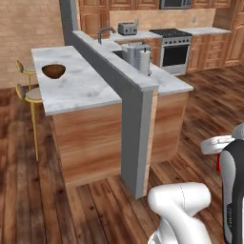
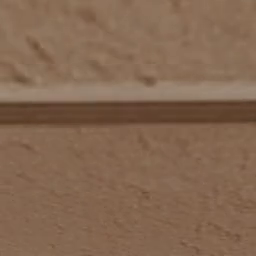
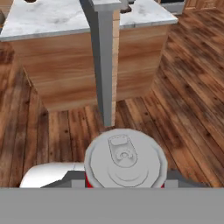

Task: Open the fridge, grab two sodas, and place both sodas inside the bowl with ice on the dining counter.

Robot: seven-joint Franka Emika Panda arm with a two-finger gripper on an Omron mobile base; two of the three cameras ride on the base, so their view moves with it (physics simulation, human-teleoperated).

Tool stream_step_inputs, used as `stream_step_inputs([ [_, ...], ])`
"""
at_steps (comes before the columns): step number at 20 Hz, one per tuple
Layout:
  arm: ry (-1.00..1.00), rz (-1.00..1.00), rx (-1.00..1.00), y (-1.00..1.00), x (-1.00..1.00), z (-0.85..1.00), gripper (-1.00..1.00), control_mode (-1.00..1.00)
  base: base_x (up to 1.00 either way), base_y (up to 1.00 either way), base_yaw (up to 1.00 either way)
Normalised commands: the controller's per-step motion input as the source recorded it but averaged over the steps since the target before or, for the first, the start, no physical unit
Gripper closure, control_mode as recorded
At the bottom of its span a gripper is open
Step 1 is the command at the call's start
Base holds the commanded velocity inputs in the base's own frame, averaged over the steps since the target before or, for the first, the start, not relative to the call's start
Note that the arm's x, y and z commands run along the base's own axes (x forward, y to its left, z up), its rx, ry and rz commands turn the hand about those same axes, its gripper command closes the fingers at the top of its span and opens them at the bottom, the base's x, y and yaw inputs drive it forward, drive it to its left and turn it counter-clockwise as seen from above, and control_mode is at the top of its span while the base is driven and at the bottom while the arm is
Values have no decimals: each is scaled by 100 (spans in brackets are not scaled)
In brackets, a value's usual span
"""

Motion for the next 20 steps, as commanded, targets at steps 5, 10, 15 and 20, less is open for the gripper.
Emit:
stream_step_inputs([
  [5, 0, 0, 0, 0, 0, 0, 100, 100, 0, 100, -15],
  [10, 0, 0, 0, 0, 0, 0, 100, 100, 16, 100, -25],
  [15, 0, 0, 0, 0, 0, 0, 100, 100, 33, 100, -29],
  [20, 0, 0, 0, 0, 0, 0, 100, 100, 39, 100, -30],
])
